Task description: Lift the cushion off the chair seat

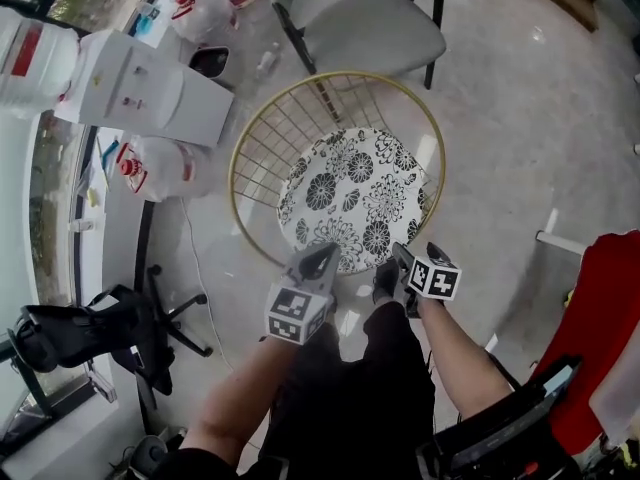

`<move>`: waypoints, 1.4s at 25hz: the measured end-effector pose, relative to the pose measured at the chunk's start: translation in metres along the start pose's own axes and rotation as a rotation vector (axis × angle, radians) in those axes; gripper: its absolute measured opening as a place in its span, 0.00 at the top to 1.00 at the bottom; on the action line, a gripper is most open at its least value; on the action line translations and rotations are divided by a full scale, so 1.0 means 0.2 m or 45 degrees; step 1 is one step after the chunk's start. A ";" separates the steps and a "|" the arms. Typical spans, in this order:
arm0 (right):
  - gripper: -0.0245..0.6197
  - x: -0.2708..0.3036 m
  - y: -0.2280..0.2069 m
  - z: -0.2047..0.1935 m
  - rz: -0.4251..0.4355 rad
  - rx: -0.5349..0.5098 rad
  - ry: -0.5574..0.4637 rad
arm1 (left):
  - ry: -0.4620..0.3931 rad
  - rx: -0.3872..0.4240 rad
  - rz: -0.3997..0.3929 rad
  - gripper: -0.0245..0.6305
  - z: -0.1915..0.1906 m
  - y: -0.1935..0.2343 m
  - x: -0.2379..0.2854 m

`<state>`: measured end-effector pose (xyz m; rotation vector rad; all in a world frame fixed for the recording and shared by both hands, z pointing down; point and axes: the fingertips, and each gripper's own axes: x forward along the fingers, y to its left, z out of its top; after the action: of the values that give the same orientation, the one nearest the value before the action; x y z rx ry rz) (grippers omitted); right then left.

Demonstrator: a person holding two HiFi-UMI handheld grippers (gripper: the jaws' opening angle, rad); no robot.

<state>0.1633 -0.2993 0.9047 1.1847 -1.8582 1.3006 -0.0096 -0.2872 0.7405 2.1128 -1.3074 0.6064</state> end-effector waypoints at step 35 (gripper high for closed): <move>0.65 0.49 -0.32 -0.22 -0.089 0.278 0.029 | 0.078 0.012 -0.159 0.95 -0.28 0.04 0.13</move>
<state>0.1752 -0.2994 1.0291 1.3273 -1.6756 1.5003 -0.0102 -0.2690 0.8008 2.1475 -1.1320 0.6205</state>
